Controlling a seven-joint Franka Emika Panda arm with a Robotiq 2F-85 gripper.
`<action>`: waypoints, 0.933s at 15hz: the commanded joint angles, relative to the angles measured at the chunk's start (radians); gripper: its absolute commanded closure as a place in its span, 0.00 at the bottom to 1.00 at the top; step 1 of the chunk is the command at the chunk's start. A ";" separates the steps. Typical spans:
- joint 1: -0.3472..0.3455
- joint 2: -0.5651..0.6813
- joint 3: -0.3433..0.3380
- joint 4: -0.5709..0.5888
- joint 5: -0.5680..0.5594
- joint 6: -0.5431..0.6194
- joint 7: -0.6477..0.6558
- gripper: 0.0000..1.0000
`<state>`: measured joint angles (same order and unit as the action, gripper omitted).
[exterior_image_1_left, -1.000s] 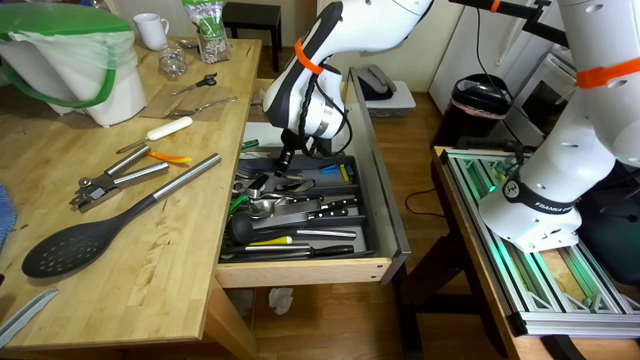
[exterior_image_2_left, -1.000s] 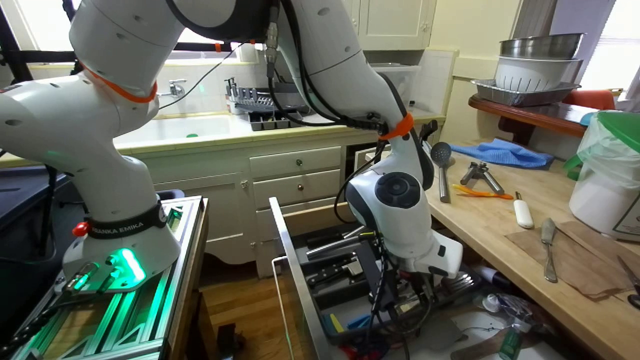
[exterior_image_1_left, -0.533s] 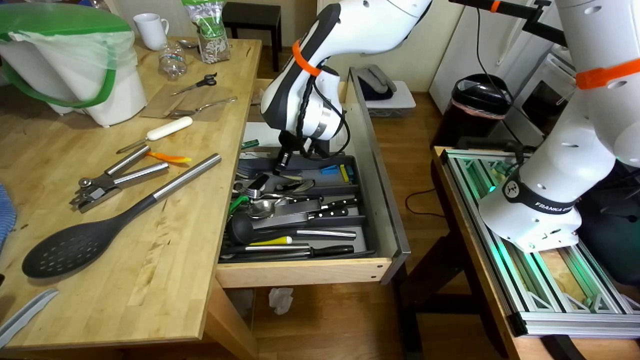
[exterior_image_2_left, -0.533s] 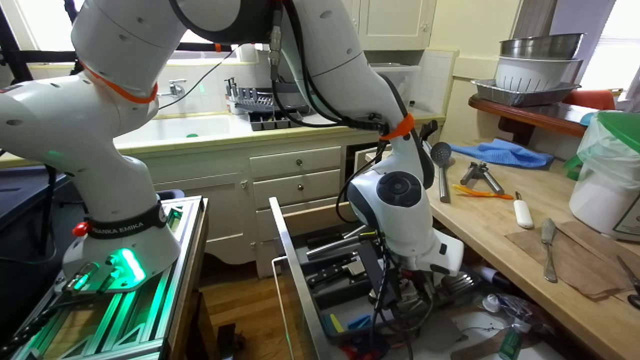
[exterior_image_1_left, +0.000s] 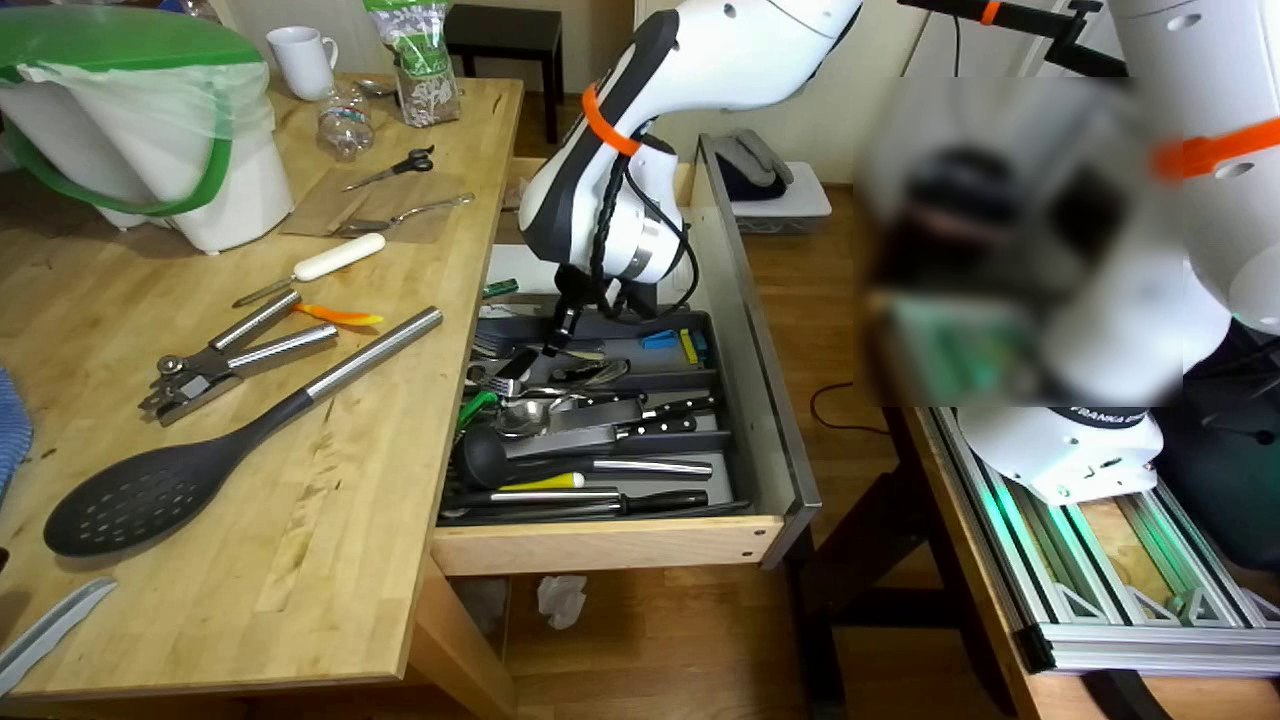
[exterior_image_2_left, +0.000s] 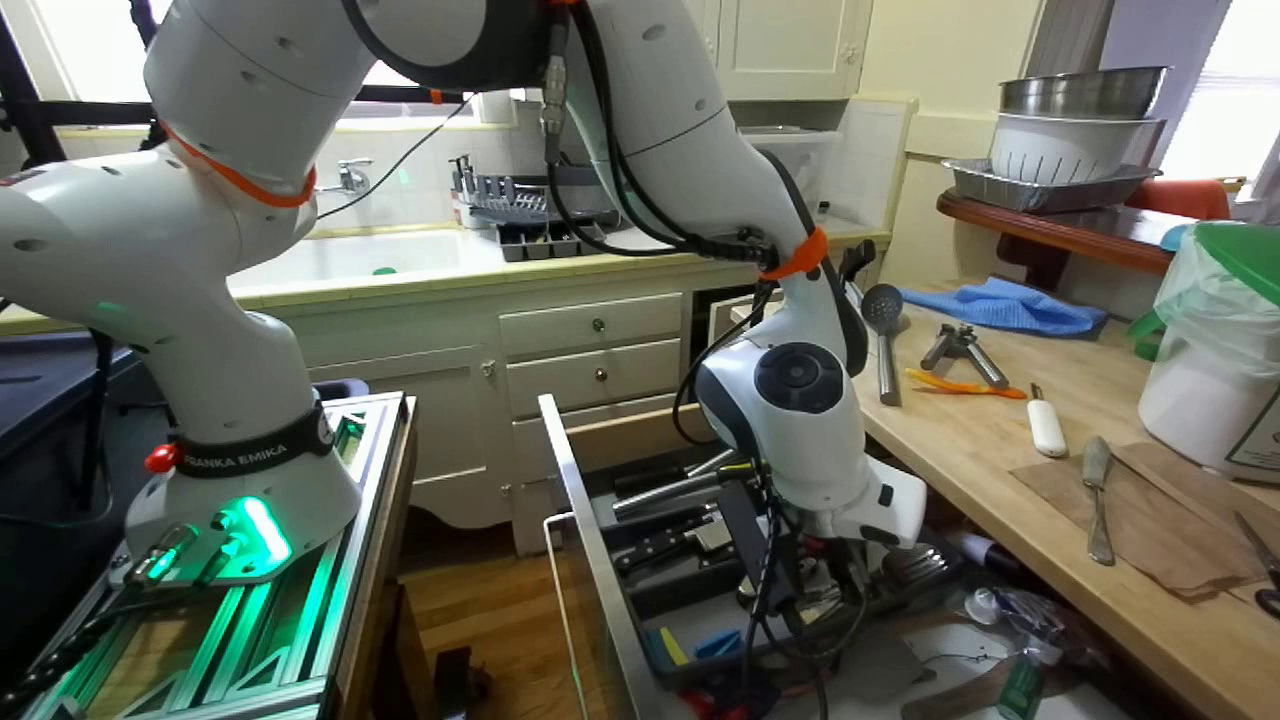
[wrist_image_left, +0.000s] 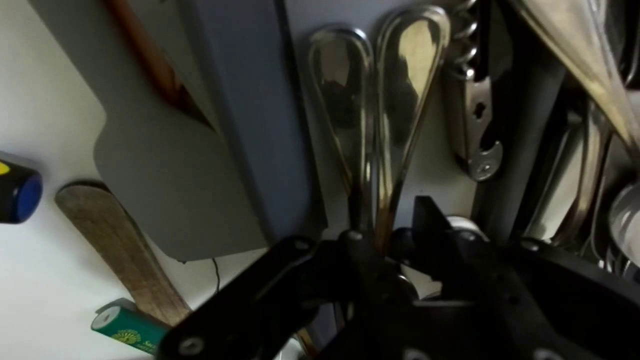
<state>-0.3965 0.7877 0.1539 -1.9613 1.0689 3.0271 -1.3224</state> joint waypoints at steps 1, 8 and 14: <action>0.011 0.029 0.001 0.027 0.001 0.025 0.001 0.69; 0.021 0.034 -0.012 0.023 -0.007 0.024 0.008 0.94; 0.036 0.036 -0.025 0.017 -0.016 0.021 0.014 0.98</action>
<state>-0.3835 0.7876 0.1445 -1.9597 1.0675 3.0351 -1.3225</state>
